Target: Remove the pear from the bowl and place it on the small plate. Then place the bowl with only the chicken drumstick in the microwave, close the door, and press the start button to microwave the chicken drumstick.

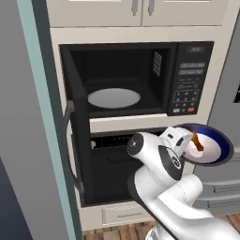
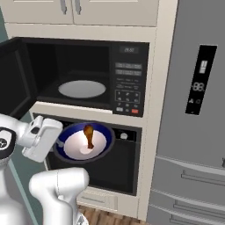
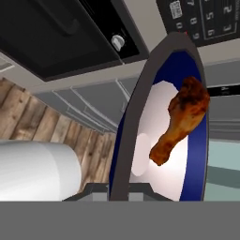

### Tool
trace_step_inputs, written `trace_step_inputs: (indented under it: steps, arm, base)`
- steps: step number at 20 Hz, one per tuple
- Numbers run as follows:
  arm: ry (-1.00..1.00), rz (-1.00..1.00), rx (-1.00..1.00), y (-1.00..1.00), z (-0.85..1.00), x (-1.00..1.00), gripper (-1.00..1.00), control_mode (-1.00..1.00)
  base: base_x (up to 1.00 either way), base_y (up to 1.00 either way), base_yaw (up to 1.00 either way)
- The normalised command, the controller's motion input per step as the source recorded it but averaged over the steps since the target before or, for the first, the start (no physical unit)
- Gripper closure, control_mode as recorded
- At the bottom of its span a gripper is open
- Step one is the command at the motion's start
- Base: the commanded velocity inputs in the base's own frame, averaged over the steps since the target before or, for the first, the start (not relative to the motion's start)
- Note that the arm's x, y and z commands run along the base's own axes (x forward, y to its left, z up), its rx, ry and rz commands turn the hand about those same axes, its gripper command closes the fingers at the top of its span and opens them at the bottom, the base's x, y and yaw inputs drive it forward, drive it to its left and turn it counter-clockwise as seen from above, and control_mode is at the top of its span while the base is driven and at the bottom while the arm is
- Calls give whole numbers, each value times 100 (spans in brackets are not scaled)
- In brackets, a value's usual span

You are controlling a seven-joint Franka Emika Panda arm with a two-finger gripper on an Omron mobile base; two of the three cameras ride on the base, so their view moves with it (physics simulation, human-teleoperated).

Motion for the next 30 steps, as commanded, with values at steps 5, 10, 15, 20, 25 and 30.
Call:
trace_step_inputs:
  steps: [5, 10, 15, 20, 25, 30]
  arm:
    - [-1, 33, -1, 15, 27, 16, 100, -100]
    - [0, 43, -6, 30, 35, 14, 100, -100]
    - [0, 38, -7, 30, 46, 19, 100, -100]
    - [0, 30, -6, 25, 33, 40, 100, -100]
    - [6, 19, -1, 18, 7, 73, 100, -100]
    - [13, 10, 1, 8, -4, 60, 100, -100]
  base:
    - [0, 0, 0]
    - [0, 0, 0]
    - [0, 0, 0]
    - [0, 0, 0]
    - [0, 0, 0]
    - [0, 0, 0]
